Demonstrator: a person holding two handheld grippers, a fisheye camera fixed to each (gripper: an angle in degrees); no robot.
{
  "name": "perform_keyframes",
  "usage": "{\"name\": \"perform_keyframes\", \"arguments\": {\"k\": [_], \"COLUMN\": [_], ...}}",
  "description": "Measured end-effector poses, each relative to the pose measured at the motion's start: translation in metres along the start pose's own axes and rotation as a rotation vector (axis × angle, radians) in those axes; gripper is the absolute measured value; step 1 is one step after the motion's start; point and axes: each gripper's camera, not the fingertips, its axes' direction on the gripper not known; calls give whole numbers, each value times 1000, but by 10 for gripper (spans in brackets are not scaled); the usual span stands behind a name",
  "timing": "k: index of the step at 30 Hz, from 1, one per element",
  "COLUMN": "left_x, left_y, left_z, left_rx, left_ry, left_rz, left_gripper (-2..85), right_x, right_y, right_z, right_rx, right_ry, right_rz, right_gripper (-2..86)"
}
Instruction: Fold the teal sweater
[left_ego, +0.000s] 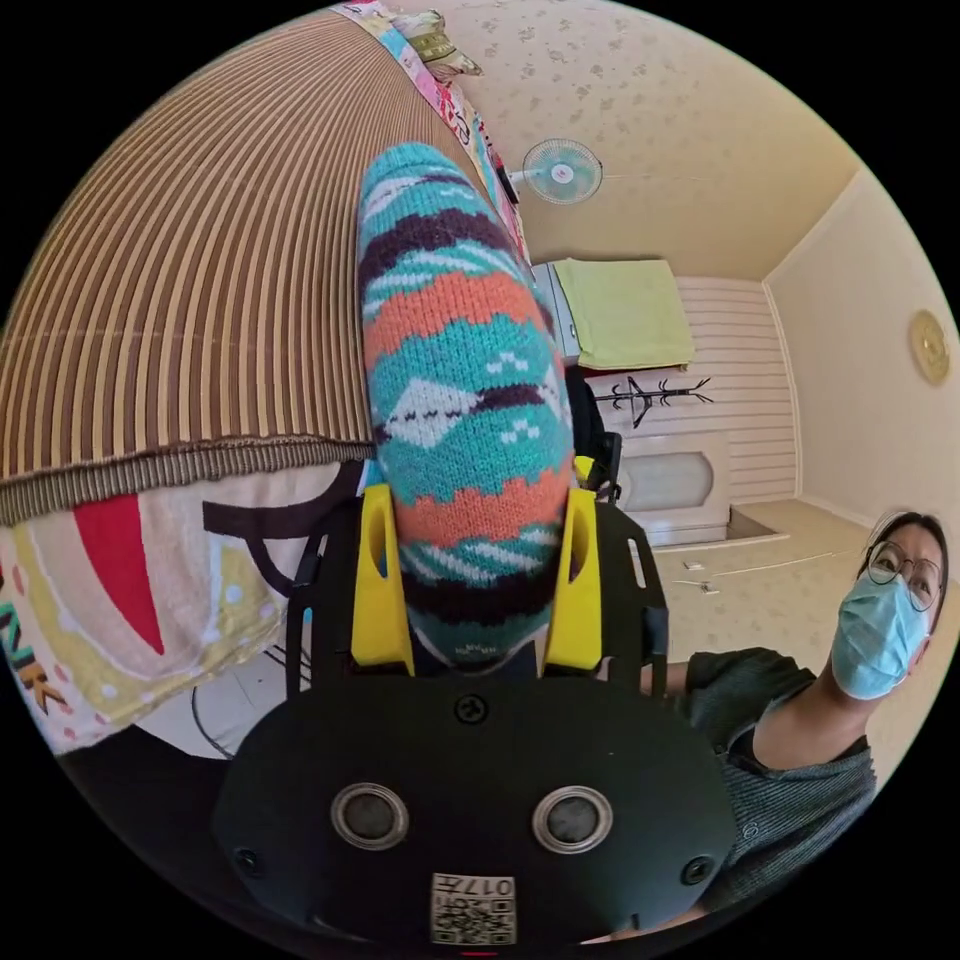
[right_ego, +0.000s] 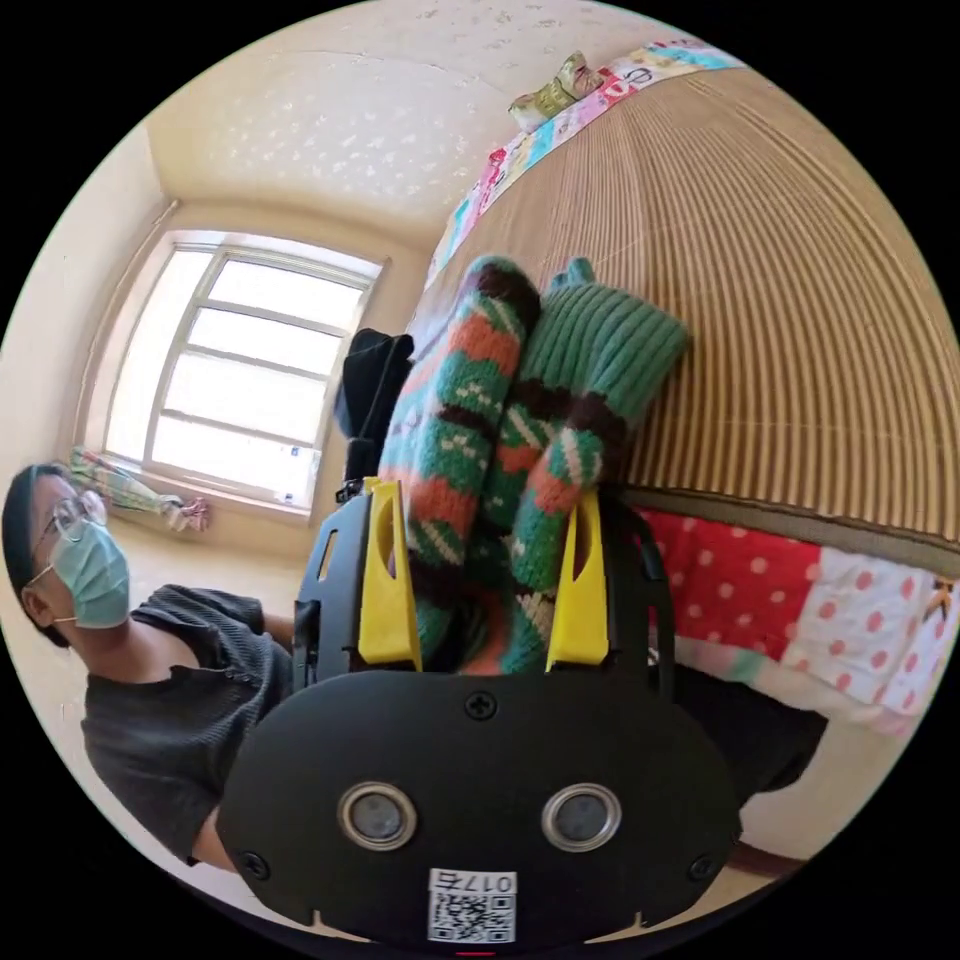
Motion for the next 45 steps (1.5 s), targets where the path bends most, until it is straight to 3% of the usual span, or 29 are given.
{"name": "perform_keyframes", "arguments": {"k": [4, 7, 14, 16, 18, 22, 24, 26, 28, 34, 37, 39, 41, 45], "left_x": [35, 75, 200, 239, 282, 292, 267, 251, 246, 257, 227, 198, 190, 200], "left_y": [4, 15, 46, 58, 76, 105, 122, 136, 144, 148, 126, 127, 129, 135], "left_z": [-19, -48, -212, -265, -333, -419, -455, -464, -459, -447, -452, -459, -462, -462], "left_rx": [-8, 18, 196, 261, 356, 553, 634, 671, 677, 776, 712, 754, 750, 711], "left_ry": [-53, -119, -217, -291, -443, -681, -874, -844, -784, -976, -890, -712, -680, -688], "left_rz": [48, 98, 250, 285, 293, 125, -110, -148, -108, -104, -125, -115, -106, -78], "left_gripper": [211, 203, 196, 197, 197, 187, 184, 185, 177, 177, 163, 157, 150, 139], "right_x": [23, 22, -52, -82, -113, -158, -150, -142, -140, -126, -109, -95, -79, -75], "right_y": [1, -4, -63, -81, -98, -129, -138, -130, -113, -89, -109, -122, -128, -114], "right_z": [11, 32, 132, 164, 195, 287, 333, 366, 368, 345, 366, 396, 451, 455], "right_rx": [-13, -3, 14, 1, -9, -93, -197, -263, -234, -33, -106, -225, -437, -370], "right_ry": [-144, -388, -891, -946, -901, -581, -372, -194, -145, 1, -15, -81, -295, -339], "right_rz": [-21, -106, -342, -374, -386, -374, -256, -254, -311, -397, -356, -314, -268, -306], "right_gripper": [202, 180, 160, 160, 162, 177, 184, 196, 199, 240, 261, 262, 233, 180]}}
